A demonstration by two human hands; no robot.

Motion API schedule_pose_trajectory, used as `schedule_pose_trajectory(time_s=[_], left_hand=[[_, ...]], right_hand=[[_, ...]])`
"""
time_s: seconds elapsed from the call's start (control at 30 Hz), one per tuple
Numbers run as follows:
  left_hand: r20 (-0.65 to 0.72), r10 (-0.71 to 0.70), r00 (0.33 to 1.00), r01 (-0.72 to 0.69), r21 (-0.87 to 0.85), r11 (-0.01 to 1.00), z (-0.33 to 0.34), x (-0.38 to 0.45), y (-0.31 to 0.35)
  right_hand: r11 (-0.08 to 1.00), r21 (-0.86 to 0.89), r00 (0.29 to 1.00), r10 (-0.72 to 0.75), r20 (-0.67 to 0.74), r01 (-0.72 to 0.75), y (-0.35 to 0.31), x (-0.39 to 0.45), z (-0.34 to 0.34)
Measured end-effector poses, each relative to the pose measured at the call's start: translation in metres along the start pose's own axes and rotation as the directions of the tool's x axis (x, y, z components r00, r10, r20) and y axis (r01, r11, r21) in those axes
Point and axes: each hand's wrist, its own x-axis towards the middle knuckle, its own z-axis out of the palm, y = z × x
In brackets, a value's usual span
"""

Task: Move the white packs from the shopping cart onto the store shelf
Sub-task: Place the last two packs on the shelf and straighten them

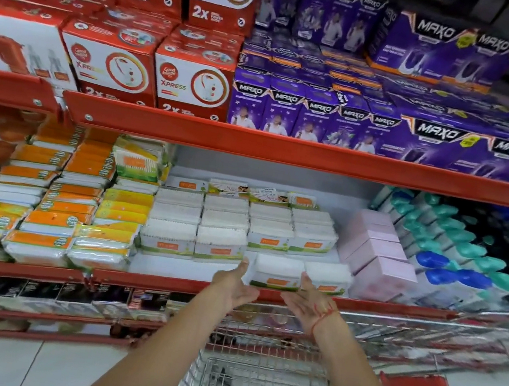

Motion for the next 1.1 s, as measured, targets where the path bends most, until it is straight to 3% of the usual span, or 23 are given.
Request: schedule_pose_trajectory(time_s=[0.17, 0.37, 0.5, 0.73, 0.9, 0.97, 1.0, 1.07, 1.1], left_hand=[[0.024, -0.025, 0.999, 0.025, -0.007, 1.0, 0.042, 0.016, -0.018], [-0.047, 0.029, 0.998, -0.035, -0.118, 0.992, 0.059, 0.023, -0.003], [-0.117, 0.056, 0.992, -0.068, -0.096, 0.993, 0.055, 0.033, 0.011], [-0.112, 0.067, 0.991, -0.078, -0.093, 0.993, 0.058, 0.052, 0.024], [-0.083, 0.095, 0.992, -0.097, -0.017, 0.995, 0.057, 0.04, 0.025], [-0.062, 0.158, 0.985, -0.15, 0.119, 0.981, 0.049, 0.026, 0.024], [-0.052, 0.239, 0.97, -0.224, 0.201, 0.954, 0.041, 0.018, 0.026], [-0.019, 0.489, 0.872, -0.462, 0.297, 0.836, 0.022, 0.004, 0.032], [-0.002, 0.642, 0.767, -0.596, 0.37, 0.713, 0.004, -0.002, 0.041]], right_hand=[[0.993, 0.031, 0.978, -0.11, -0.175, 0.117, -0.036, 0.015, -0.041], [0.997, 0.011, 0.994, -0.069, -0.086, 0.07, -0.057, 0.035, -0.044], [0.997, 0.019, 0.996, -0.08, -0.037, 0.08, -0.065, 0.051, -0.031], [0.993, -0.005, 0.993, -0.118, 0.005, 0.118, -0.072, 0.067, -0.021], [0.977, -0.172, 0.991, -0.132, -0.031, 0.125, -0.073, 0.056, -0.014], [0.884, -0.444, 0.982, -0.185, -0.048, 0.145, -0.07, 0.041, -0.013], [0.774, -0.599, 0.96, -0.277, -0.031, 0.204, -0.065, 0.033, -0.009], [0.39, -0.835, 0.816, -0.567, 0.114, 0.388, -0.052, 0.018, 0.001], [0.171, -0.867, 0.692, -0.681, 0.24, 0.469, -0.044, 0.012, 0.014]])
